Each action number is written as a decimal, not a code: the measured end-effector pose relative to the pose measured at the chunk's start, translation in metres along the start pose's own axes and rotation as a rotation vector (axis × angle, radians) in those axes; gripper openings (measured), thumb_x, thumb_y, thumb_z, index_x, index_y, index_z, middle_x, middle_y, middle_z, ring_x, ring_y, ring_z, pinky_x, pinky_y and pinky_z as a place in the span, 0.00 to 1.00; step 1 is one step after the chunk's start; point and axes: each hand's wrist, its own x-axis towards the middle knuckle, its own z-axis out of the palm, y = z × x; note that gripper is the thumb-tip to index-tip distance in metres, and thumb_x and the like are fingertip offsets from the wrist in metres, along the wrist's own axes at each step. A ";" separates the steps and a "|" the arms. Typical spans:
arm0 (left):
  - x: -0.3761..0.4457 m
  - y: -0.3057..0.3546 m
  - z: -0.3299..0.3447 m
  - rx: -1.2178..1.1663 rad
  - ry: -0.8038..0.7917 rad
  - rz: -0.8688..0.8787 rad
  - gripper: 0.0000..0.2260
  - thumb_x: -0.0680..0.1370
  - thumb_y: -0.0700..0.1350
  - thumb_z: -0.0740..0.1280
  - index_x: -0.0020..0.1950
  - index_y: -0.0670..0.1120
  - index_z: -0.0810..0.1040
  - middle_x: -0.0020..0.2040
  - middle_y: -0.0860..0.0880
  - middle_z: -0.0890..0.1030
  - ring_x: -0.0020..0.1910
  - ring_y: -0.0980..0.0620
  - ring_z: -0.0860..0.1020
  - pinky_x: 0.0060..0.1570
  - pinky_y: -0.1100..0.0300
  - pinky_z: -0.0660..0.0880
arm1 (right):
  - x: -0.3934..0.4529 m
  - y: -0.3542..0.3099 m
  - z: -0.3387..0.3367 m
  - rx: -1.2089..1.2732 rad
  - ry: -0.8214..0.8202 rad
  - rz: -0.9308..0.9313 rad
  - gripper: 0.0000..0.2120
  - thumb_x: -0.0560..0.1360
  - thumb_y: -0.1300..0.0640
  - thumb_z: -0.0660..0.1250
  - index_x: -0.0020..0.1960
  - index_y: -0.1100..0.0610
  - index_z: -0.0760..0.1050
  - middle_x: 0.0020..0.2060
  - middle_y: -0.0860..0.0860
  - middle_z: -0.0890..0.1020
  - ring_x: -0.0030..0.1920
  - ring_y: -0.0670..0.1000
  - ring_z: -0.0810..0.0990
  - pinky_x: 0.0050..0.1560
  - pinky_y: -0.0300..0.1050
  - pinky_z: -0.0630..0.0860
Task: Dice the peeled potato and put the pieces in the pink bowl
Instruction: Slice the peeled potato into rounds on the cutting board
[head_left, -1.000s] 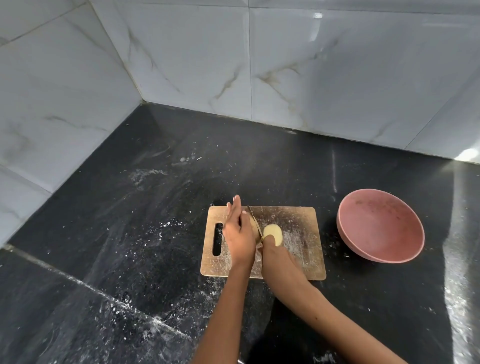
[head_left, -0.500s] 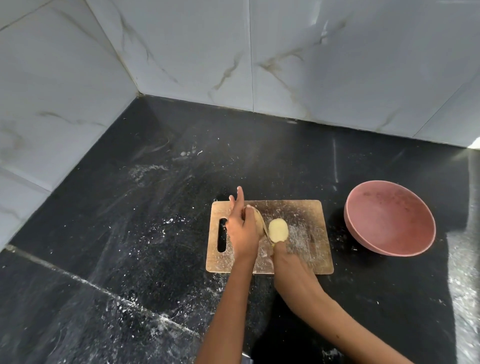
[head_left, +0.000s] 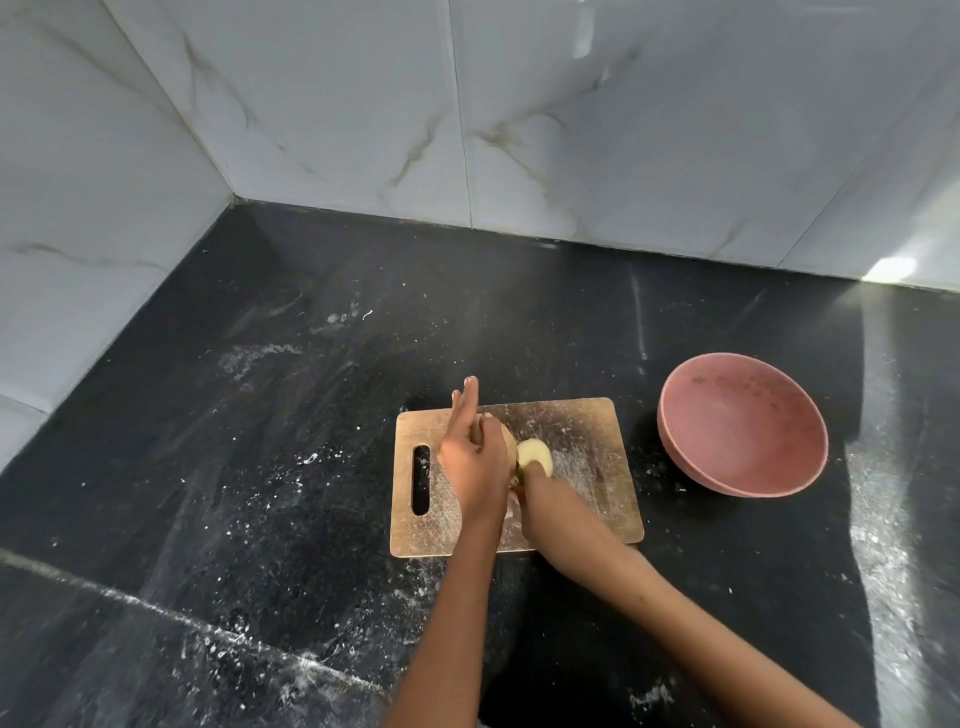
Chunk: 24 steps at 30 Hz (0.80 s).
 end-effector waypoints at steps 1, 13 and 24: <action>0.001 -0.001 0.000 -0.029 0.018 -0.013 0.20 0.78 0.34 0.60 0.69 0.44 0.74 0.55 0.59 0.82 0.49 0.49 0.82 0.43 0.63 0.77 | 0.004 -0.002 -0.001 0.002 -0.004 0.000 0.10 0.82 0.61 0.52 0.62 0.60 0.64 0.53 0.58 0.77 0.43 0.52 0.71 0.42 0.46 0.68; 0.005 -0.003 -0.006 -0.123 0.053 -0.081 0.19 0.79 0.31 0.59 0.66 0.44 0.77 0.26 0.63 0.72 0.25 0.56 0.59 0.24 0.64 0.59 | -0.001 -0.008 0.016 -0.056 0.032 0.010 0.11 0.79 0.65 0.50 0.61 0.59 0.62 0.53 0.59 0.76 0.54 0.60 0.76 0.48 0.53 0.70; 0.005 0.001 -0.007 -0.161 0.076 -0.114 0.19 0.78 0.30 0.59 0.64 0.43 0.77 0.34 0.64 0.80 0.24 0.62 0.66 0.26 0.70 0.64 | -0.006 0.001 0.020 0.005 0.002 0.005 0.09 0.81 0.62 0.50 0.60 0.57 0.62 0.51 0.59 0.76 0.51 0.58 0.75 0.45 0.47 0.66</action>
